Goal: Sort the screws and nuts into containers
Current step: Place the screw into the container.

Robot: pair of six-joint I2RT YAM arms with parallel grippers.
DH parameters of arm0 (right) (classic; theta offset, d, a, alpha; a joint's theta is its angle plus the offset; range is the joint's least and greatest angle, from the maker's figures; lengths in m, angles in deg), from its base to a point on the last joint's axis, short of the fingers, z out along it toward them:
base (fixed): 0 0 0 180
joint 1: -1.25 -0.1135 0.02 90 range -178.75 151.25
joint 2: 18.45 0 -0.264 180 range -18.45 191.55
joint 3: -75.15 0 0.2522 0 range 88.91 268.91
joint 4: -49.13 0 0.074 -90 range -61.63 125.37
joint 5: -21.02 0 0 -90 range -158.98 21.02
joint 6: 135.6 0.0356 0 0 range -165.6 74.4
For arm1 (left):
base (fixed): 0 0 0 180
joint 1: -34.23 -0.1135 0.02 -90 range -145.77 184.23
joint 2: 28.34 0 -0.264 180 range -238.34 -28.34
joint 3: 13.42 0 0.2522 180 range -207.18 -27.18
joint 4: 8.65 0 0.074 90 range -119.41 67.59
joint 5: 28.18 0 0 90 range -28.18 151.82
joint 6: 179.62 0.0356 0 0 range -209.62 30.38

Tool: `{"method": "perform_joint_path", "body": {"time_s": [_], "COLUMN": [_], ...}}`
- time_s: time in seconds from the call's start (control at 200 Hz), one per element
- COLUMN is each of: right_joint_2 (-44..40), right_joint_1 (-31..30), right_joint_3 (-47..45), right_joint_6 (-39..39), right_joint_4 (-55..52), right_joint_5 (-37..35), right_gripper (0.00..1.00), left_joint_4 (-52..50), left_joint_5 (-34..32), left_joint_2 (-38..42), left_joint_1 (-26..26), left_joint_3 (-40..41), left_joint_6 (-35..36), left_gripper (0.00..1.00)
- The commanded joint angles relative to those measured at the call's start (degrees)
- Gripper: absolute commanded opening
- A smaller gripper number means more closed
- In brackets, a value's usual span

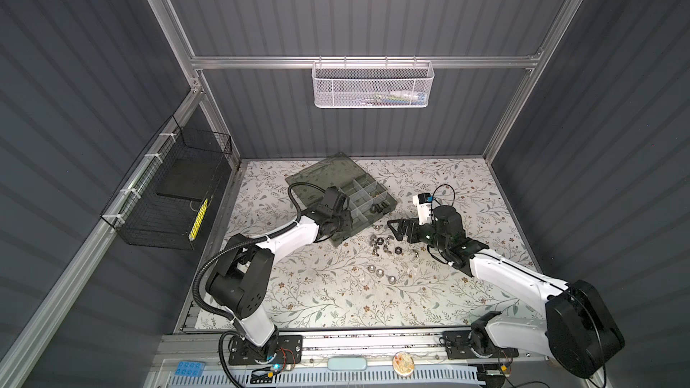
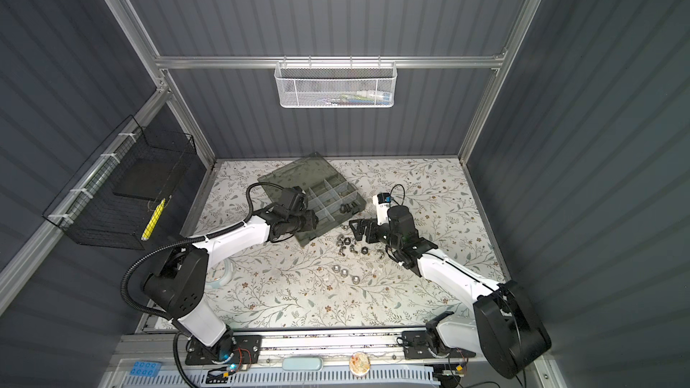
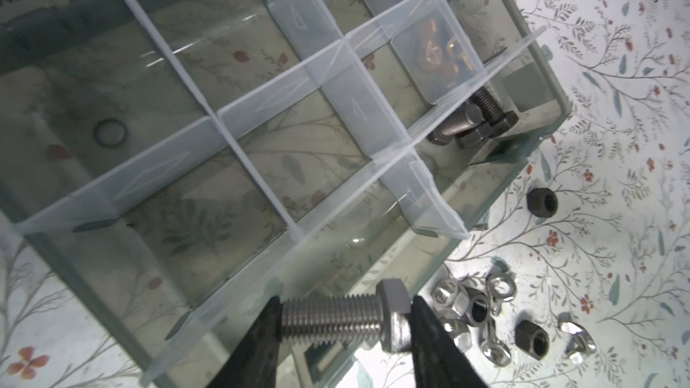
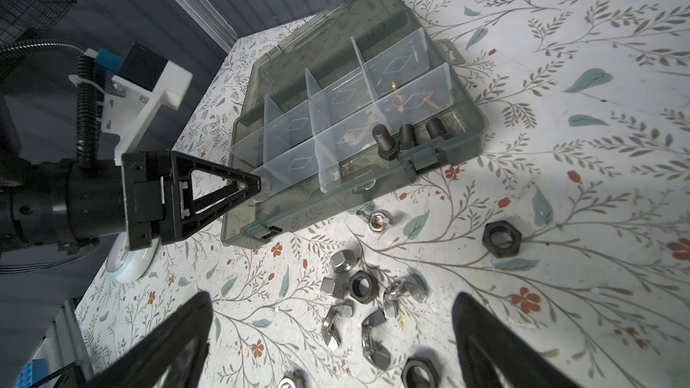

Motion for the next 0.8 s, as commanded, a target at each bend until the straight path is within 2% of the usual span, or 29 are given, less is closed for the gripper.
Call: {"method": "perform_joint_path", "body": {"time_s": [0.0,0.385,0.7,0.796], "right_joint_2": [0.64,0.41,0.35,0.38], "right_joint_1": [-0.21,-0.26,-0.24,-0.24], "right_joint_3": [0.42,0.24,0.33,0.33], "right_joint_6": [-0.77,-0.93,-0.98,-0.94], "right_joint_4": [0.79,0.76,0.53,0.53], "right_joint_5": [0.15,-0.55,-0.90,-0.90], "right_gripper": [0.99,0.99,0.99,0.99], "left_joint_4": [2.31,-0.07,-3.66,-4.34], "left_joint_5": [2.44,0.22,-3.22,-4.01], "left_joint_2": [-1.67,-5.88,-4.40,-3.37], "left_joint_1": [0.08,-0.01,-0.23,-0.71], "left_joint_3": [1.13,-0.60,0.73,1.54], "left_joint_6": [-1.36,-1.10,-0.05,0.34], "left_gripper": [0.46,0.62,0.84,0.88]}}
